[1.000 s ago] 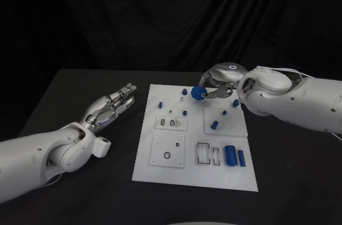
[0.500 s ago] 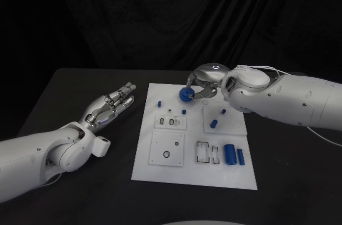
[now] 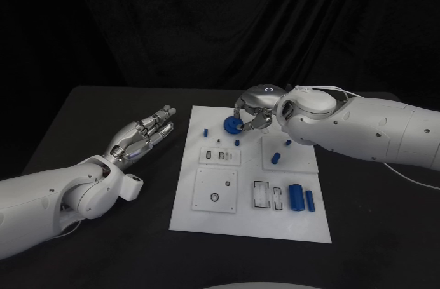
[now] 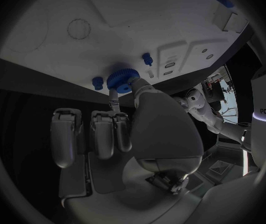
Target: Assemble the parts on the task board
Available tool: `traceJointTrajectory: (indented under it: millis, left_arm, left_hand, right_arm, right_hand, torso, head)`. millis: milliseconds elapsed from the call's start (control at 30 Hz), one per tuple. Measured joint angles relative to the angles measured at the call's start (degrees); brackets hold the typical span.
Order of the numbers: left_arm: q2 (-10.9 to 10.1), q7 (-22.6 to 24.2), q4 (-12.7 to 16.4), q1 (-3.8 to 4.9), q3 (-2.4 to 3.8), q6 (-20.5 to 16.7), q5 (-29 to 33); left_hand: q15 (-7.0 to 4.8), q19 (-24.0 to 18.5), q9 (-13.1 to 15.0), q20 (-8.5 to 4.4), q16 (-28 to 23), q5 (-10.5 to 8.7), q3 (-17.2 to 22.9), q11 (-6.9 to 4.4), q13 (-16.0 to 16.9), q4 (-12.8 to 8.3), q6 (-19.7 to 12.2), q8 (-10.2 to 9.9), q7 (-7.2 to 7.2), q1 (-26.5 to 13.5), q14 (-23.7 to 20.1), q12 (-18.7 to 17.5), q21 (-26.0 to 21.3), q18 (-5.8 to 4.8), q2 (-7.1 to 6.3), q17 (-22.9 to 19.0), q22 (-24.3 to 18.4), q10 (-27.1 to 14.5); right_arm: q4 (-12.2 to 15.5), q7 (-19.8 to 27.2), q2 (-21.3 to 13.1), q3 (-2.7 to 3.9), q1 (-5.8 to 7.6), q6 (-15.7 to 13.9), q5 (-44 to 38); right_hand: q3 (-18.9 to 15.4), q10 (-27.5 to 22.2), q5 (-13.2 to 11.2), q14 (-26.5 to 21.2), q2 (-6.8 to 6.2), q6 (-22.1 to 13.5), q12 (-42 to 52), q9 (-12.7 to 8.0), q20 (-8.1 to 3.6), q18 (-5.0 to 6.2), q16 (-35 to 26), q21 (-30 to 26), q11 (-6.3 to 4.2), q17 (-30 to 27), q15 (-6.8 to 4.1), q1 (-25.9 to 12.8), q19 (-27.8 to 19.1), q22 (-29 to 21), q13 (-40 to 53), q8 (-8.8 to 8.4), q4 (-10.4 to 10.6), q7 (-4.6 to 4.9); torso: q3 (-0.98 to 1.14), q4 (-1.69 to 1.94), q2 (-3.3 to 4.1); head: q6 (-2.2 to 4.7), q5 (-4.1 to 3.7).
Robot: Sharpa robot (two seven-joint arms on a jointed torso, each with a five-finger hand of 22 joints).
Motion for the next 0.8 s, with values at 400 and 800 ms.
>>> traceJointTrajectory:
  millis: [400, 800]
  left_arm:
    - [0.1, 0.0, -0.1, 0.0, 0.0, 0.3, 0.0]
    - [0.2, 0.0, -0.3, 0.0, 0.0, 0.6, 0.0]
  left_hand:
    - [0.0, 0.0, 0.0, 0.0, 0.0, 0.0, 0.0, 0.0, 0.0, 0.0, 0.0, 0.0, 0.0, 0.0, 0.0, 0.0, 0.0, 0.92, 0.0, 0.0, 0.0, 0.0]
    - [0.01, 0.0, 0.0, 0.01, 0.0, 0.0, 0.0, 0.0, 0.0, 0.0, 0.0, 0.0, 0.0, 0.0, 0.0, 0.0, 0.0, 0.91, 0.0, 0.0, 0.0, 0.0]
  right_arm:
    - [-0.5, 0.0, 0.5, 0.0, -0.15, 0.5, 0.2]
    - [-0.9, -0.6, 0.5, 0.01, -0.15, 0.6, 0.2]
  right_hand:
    - [2.0, -0.1, 0.2, 0.0, 0.06, -3.7, 0.0, 18.0, 0.72, 0.0, 0.0, -1.8, 0.93, 0.0, 1.0, 0.1, -0.1, 0.0, 0.0, -9.35, -0.3, 0.81]
    - [2.6, 0.1, 0.2, -0.1, 0.06, -3.7, 0.0, 16.2, 1.13, 0.01, 0.0, -2.5, 1.1, 0.0, 1.36, 0.1, -0.1, 0.0, 0.0, -10.44, -0.9, 0.82]
  torso:
    - [0.07, -0.13, -0.07]
    - [0.07, -0.14, -0.1]
  head:
    - [-0.19, 0.13]
    - [-0.27, 0.14]
